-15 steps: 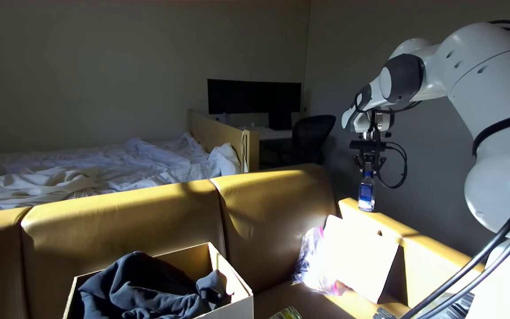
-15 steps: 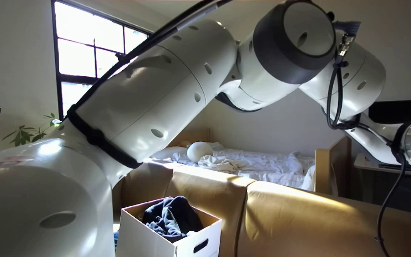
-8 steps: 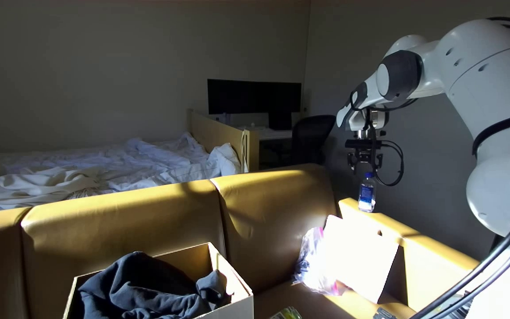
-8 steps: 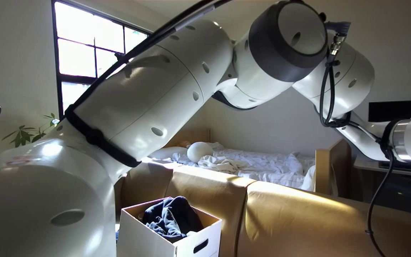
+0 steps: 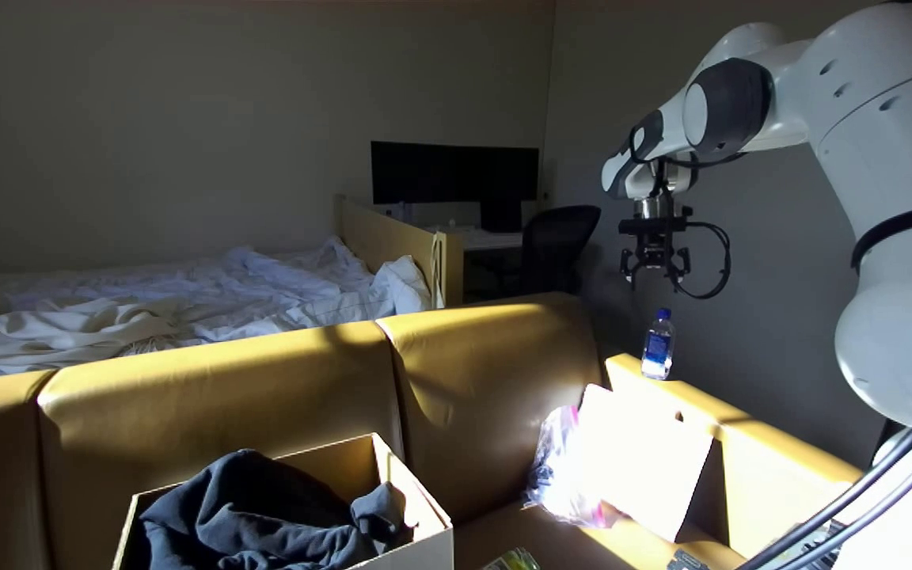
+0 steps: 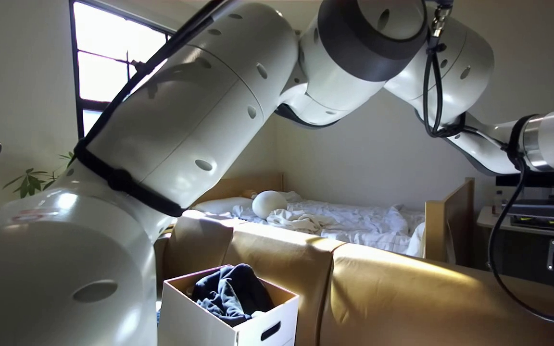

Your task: Pick up the bottle from the box and put it on the sofa

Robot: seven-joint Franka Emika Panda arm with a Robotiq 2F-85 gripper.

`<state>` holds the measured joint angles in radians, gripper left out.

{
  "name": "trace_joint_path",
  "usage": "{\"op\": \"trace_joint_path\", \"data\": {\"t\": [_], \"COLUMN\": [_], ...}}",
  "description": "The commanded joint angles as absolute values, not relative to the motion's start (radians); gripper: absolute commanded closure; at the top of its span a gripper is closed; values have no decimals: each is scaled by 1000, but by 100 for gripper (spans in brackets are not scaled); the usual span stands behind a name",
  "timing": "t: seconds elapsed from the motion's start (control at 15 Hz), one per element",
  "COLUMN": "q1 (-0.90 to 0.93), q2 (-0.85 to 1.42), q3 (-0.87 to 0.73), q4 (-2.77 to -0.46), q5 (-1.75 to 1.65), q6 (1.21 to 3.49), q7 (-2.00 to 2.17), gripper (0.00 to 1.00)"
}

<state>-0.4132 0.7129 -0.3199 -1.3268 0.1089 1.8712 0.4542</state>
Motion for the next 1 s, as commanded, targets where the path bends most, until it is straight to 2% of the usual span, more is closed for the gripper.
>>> {"op": "trace_joint_path", "data": {"t": [0.0, 0.47, 0.93], "q1": [-401, -386, -339], "q2": [675, 667, 618], "q3": [-319, -292, -230], "q4": [-1298, -1212, -1255], "q5": [89, 96, 104], "q6": [1771, 1660, 1718], "q7": [430, 379, 216], "gripper": [0, 0, 0]}}
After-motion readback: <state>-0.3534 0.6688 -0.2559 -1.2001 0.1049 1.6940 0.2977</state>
